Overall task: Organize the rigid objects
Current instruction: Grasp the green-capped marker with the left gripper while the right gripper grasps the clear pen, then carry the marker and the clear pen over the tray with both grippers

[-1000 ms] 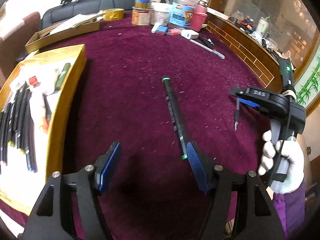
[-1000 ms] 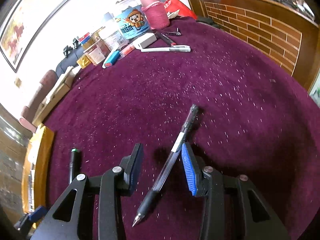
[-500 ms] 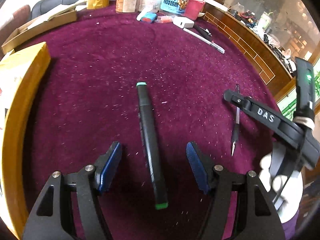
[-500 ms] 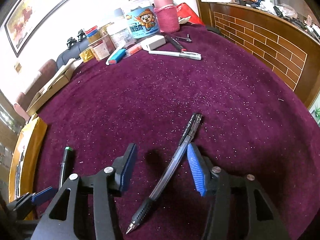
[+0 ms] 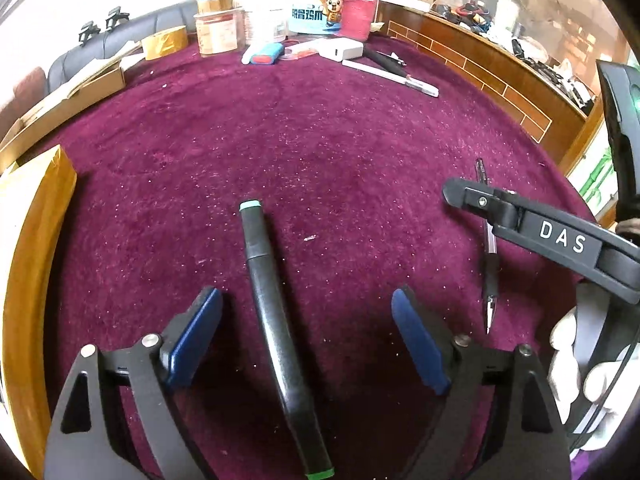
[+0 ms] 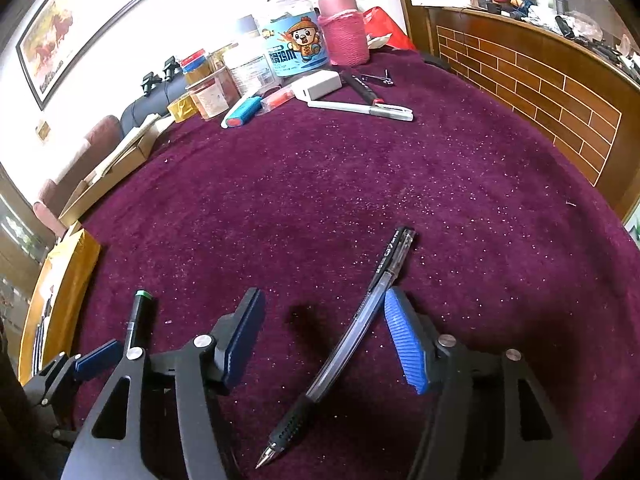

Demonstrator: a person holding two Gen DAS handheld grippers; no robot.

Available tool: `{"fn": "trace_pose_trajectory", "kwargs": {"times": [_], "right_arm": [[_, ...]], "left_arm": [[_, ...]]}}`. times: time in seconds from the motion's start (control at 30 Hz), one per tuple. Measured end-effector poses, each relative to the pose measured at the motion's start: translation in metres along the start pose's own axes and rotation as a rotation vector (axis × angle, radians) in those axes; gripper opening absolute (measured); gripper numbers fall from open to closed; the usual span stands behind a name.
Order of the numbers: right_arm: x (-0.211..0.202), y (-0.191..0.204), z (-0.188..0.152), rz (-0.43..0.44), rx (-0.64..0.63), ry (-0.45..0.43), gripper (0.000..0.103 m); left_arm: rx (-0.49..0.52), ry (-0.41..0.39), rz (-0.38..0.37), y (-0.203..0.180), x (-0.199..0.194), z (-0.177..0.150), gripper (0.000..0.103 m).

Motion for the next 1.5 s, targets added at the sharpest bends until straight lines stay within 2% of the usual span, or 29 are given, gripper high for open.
{"fn": "trace_pose_trajectory", "kwargs": {"times": [0.07,0.13,0.2,0.3,0.4,0.47,0.53,0.57,0.6,0.67,0.7,0.73,0.77,0.8,0.87,0.93,1.0,1.07,1.23,1.5], "right_arm": [[0.000,0.000,0.000,-0.002,-0.004,0.001,0.059],[0.001,0.001,0.000,-0.006,-0.009,0.002,0.059],[0.002,0.001,0.000,-0.016,-0.017,0.004,0.059],[0.003,0.002,0.000,-0.032,-0.029,0.006,0.059],[0.005,0.005,-0.001,-0.061,-0.053,0.012,0.059],[0.006,0.007,-0.001,-0.085,-0.072,0.016,0.059],[0.007,0.009,-0.002,-0.107,-0.091,0.020,0.059],[0.008,0.009,-0.002,-0.116,-0.097,0.022,0.058],[0.008,0.009,-0.002,-0.126,-0.103,0.023,0.058],[0.009,0.011,-0.002,-0.144,-0.117,0.026,0.057],[0.010,0.012,-0.002,-0.159,-0.131,0.028,0.056],[0.011,0.013,-0.002,-0.170,-0.140,0.029,0.052],[0.011,0.014,-0.002,-0.180,-0.151,0.029,0.047],[0.011,0.015,-0.002,-0.176,-0.161,0.026,0.043],[0.009,0.015,-0.001,-0.177,-0.172,0.022,0.022],[0.007,0.013,-0.002,-0.163,-0.161,0.026,0.012],[0.006,0.010,-0.002,-0.133,-0.133,0.031,0.008],[0.003,0.006,-0.004,-0.088,-0.094,0.047,0.008],[-0.010,0.002,-0.005,-0.045,-0.044,0.037,0.008],[-0.034,0.021,-0.007,0.015,-0.040,0.024,0.008]], "left_arm": [[-0.006,-0.005,-0.013,0.001,-0.001,0.000,0.085],[-0.017,-0.017,-0.003,0.007,-0.006,-0.001,0.071],[-0.007,-0.029,0.039,0.015,-0.011,-0.004,0.038],[-0.050,-0.034,-0.006,0.032,-0.020,-0.010,0.015],[-0.082,-0.037,-0.042,0.039,-0.024,-0.015,0.014],[-0.045,-0.044,-0.011,0.035,-0.023,-0.015,0.014],[-0.005,-0.046,0.016,0.027,-0.021,-0.014,0.023],[0.009,-0.041,0.006,0.022,-0.019,-0.014,0.039],[0.037,-0.029,-0.024,0.014,-0.017,-0.013,0.060],[0.097,0.000,-0.028,0.002,-0.011,-0.013,0.072],[0.117,0.002,-0.005,-0.001,-0.010,-0.013,0.072],[0.114,0.001,-0.004,0.000,-0.010,-0.013,0.072],[0.106,-0.005,-0.011,0.001,-0.011,-0.012,0.062],[0.089,-0.022,-0.013,0.005,-0.014,-0.011,0.039],[0.064,-0.040,-0.014,0.014,-0.018,-0.011,0.013],[0.000,-0.044,-0.070,0.024,-0.021,-0.012,0.012],[-0.033,-0.047,-0.084,0.031,-0.025,-0.014,0.012],[-0.048,-0.050,-0.094,0.034,-0.028,-0.016,0.012],[-0.070,-0.085,-0.122,0.036,-0.043,-0.019,0.012],[-0.084,-0.142,-0.151,0.037,-0.074,-0.021,0.012]]}}
Point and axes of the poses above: each gripper's, at about its wrist camera, not at the fingertips, and x roughly the way its jaws point, y to its left, z to its top, the point moved 9 cm from there along x, roughly the way its jaws point, and after that the axes turned 4 degrees about -z, right-handed, at the moved point
